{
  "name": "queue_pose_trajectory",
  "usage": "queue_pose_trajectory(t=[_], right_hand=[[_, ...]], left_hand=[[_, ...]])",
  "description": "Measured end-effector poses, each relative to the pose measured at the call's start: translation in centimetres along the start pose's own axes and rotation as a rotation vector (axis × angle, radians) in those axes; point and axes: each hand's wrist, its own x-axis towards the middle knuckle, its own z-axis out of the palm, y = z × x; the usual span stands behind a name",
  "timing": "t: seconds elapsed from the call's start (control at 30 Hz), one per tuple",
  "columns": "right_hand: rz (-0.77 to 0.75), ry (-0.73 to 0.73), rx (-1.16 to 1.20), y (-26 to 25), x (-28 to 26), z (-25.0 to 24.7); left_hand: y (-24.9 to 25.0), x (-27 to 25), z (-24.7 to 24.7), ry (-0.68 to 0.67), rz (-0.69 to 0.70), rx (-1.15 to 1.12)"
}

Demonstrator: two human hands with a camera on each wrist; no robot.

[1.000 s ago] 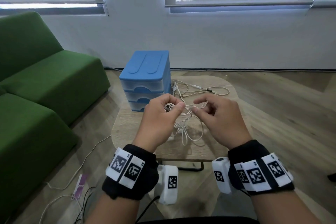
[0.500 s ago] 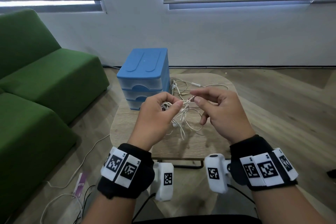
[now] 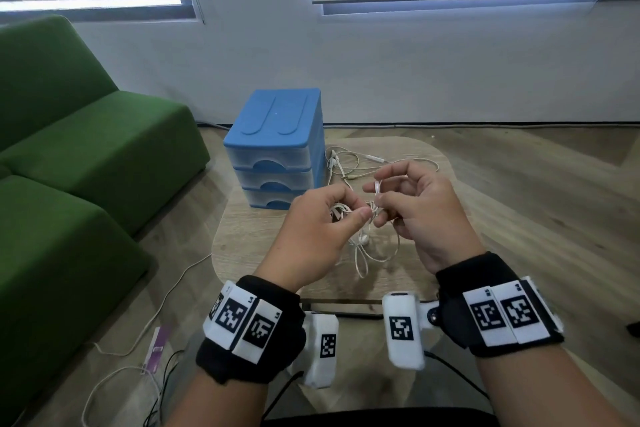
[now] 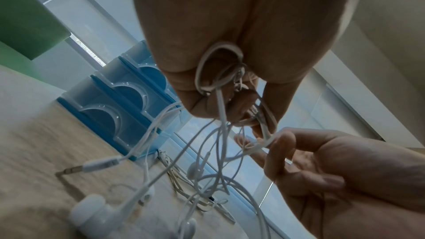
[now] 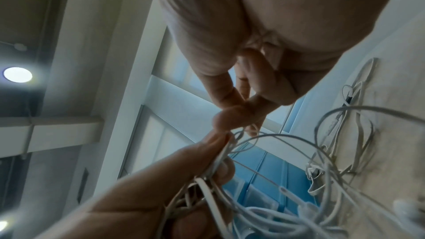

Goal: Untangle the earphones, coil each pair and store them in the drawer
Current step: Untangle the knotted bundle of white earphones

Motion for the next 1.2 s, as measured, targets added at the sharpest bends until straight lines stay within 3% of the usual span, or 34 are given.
queue_pose_trajectory(t=[0.23, 0.57, 0.93, 1.07, 1.2], right_hand=[[0.014, 0.004, 0.007, 0.1, 0.1, 0.1], [-0.026, 0.037, -0.167, 0.4, 0.1, -0.8], [0.093, 0.064, 0.030, 0.1, -0.2, -0.2], [0.181, -0.030, 0.203, -0.8, 0.1, -1.0], [0.156, -0.181, 0.118, -1.2, 0.0, -2.1]], left_hand=[[-0.3, 0.2, -0.5, -0.036, -0.020, 0.034], [-0.3, 0.1, -1.2, -0.018, -0.084, 0.000], [1.1, 0.3, -0.6, 0.005, -0.018, -0.001], [1.5, 0.4, -0.9, -0.001, 0.031, -0.010], [1.2, 0.5, -1.3, 0.032, 0.009, -0.029]])
